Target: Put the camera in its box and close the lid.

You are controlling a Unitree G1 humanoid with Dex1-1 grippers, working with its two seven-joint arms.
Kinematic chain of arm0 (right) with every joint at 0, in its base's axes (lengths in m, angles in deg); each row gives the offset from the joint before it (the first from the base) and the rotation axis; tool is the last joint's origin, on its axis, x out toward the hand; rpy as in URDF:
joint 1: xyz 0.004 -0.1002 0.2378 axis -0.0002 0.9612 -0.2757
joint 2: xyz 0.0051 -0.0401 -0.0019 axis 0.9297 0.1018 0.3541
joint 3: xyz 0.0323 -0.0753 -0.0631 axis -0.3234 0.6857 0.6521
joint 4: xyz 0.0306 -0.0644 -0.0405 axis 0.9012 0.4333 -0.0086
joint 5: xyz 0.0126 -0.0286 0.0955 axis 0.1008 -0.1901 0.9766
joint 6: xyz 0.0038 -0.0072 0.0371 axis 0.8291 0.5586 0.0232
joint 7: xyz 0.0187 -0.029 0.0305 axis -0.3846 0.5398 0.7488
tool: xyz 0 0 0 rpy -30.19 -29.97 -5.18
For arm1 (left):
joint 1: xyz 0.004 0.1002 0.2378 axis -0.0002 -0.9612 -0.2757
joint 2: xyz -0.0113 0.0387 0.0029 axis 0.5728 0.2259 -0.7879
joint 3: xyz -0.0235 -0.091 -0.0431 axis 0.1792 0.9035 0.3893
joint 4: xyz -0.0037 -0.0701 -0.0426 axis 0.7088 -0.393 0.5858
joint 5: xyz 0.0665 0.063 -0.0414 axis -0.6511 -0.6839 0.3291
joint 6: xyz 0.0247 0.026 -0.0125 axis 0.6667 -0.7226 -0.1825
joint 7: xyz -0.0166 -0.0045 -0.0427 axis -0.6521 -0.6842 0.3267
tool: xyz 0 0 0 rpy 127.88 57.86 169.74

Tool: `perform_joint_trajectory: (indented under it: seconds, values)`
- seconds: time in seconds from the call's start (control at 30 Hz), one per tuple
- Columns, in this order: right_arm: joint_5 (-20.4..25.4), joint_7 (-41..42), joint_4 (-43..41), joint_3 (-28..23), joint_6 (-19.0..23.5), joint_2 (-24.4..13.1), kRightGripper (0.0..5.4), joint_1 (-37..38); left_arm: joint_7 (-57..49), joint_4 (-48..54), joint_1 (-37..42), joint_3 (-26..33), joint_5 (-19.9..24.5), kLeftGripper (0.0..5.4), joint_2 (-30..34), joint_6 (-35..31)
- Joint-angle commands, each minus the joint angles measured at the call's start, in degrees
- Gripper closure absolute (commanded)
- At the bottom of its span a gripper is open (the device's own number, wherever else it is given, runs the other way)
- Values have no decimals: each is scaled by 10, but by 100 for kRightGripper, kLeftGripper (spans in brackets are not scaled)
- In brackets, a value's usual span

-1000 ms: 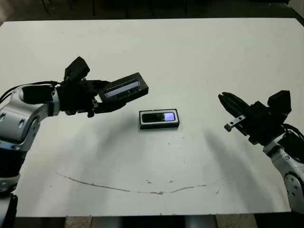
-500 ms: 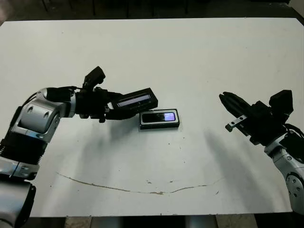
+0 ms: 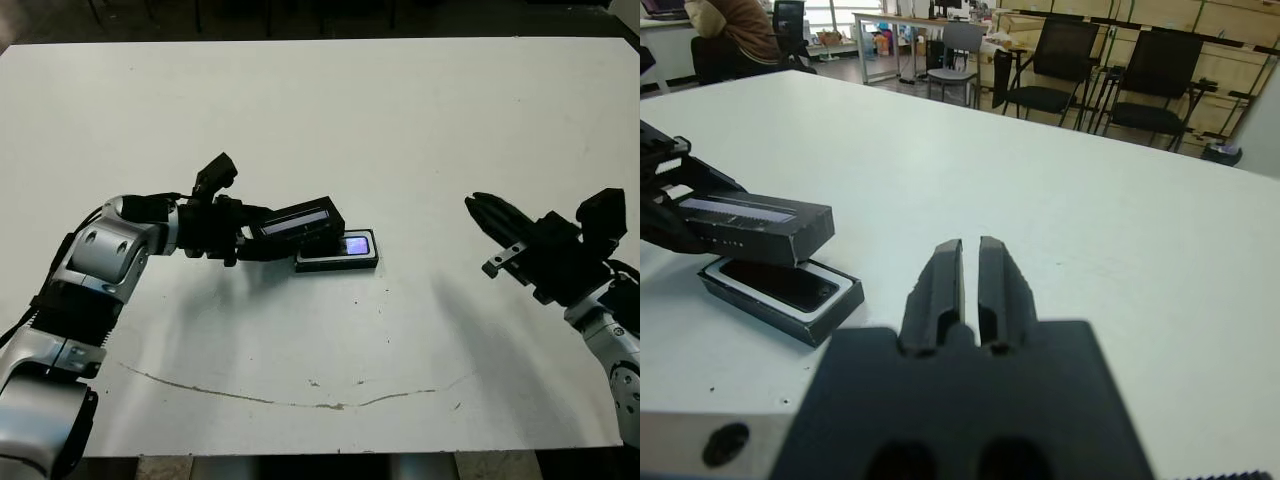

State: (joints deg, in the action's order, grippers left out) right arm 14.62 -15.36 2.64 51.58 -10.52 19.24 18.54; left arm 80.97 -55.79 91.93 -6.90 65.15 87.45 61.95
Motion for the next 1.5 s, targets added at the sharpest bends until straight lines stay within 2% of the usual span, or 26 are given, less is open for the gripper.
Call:
perform_joint_trajectory:
  seconds: [0.03, 0.57, 1.0, 1.37, 1.5]
  values:
    - [-6, -1, 1, -3, 2, -10, 540, 13, 17, -28, 4, -10, -14, 252, -8, 23]
    - [-6, 0, -7, -16, 3, -17, 540, 22, 86, -91, 29, -43, -58, 252, -27, 91]
    - [-9, -5, -12, -7, 13, -20, 540, 19, 92, -82, 19, -48, -57, 252, -39, 75]
    - [-6, 6, -1, -10, -3, -20, 540, 15, 56, -118, 29, -82, -109, 252, -86, 121]
    - [-1, 5, -6, -15, 6, -22, 540, 14, 57, -153, 44, -98, -126, 252, -110, 128]
